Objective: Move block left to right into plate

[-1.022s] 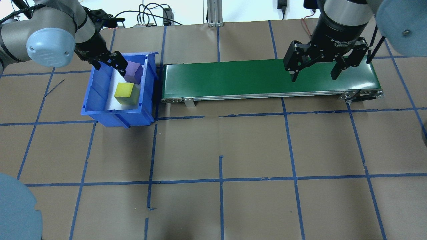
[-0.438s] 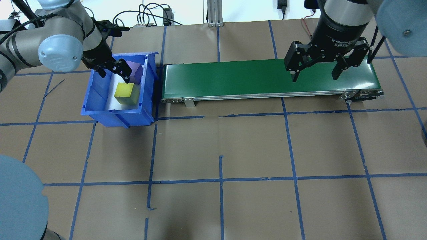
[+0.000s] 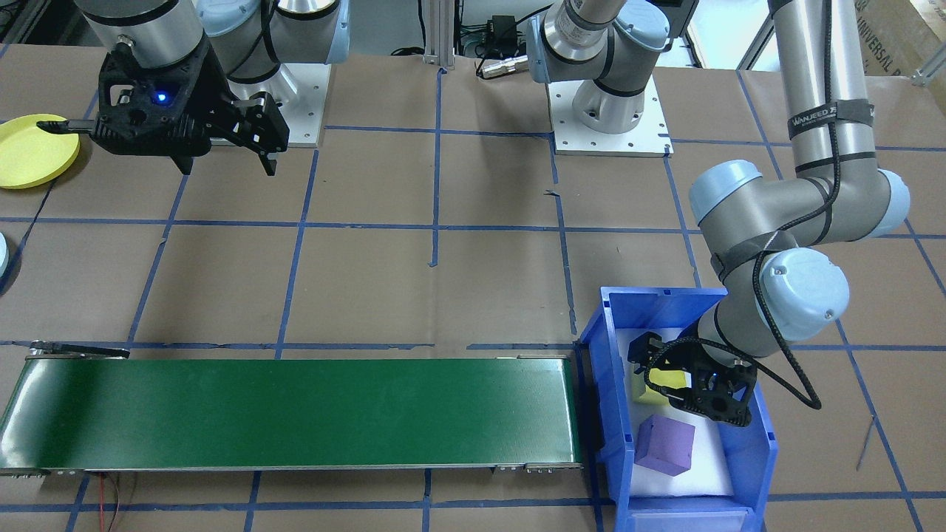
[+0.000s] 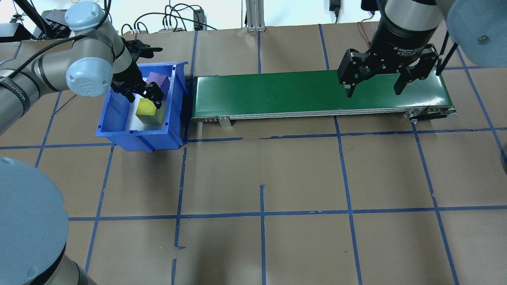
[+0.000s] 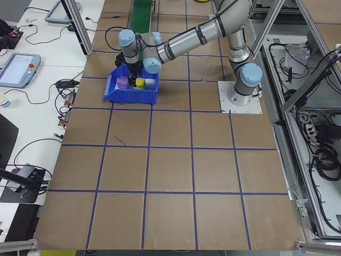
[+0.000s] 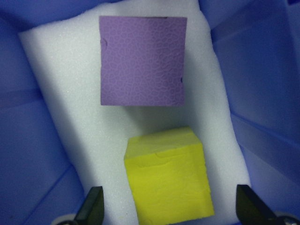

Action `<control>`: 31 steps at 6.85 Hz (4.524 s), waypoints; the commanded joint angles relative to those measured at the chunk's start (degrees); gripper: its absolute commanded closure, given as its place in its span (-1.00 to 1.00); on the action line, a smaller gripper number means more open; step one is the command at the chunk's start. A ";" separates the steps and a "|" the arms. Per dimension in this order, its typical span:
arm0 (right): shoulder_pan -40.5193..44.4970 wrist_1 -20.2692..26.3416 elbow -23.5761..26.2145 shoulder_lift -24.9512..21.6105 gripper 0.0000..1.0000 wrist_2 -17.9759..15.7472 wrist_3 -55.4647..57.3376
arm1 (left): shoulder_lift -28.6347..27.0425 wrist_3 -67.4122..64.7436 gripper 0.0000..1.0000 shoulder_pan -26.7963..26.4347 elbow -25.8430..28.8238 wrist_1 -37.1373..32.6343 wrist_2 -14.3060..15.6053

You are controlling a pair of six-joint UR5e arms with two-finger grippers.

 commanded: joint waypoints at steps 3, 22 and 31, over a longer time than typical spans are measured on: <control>0.00 0.00 0.01 0.00 -1.00 0.09 0.00 | -1.01 -0.75 0.05 0.00 -0.15 0.10 0.06; -0.26 0.27 -0.25 -0.35 -1.00 -2.36 -0.79 | 6.89 -27.56 -1.00 -12.92 3.72 7.92 -9.97; -9.66 -8.41 -1.31 8.68 -1.00 0.70 -8.42 | -1.95 5.89 -1.00 0.53 14.87 0.88 -8.47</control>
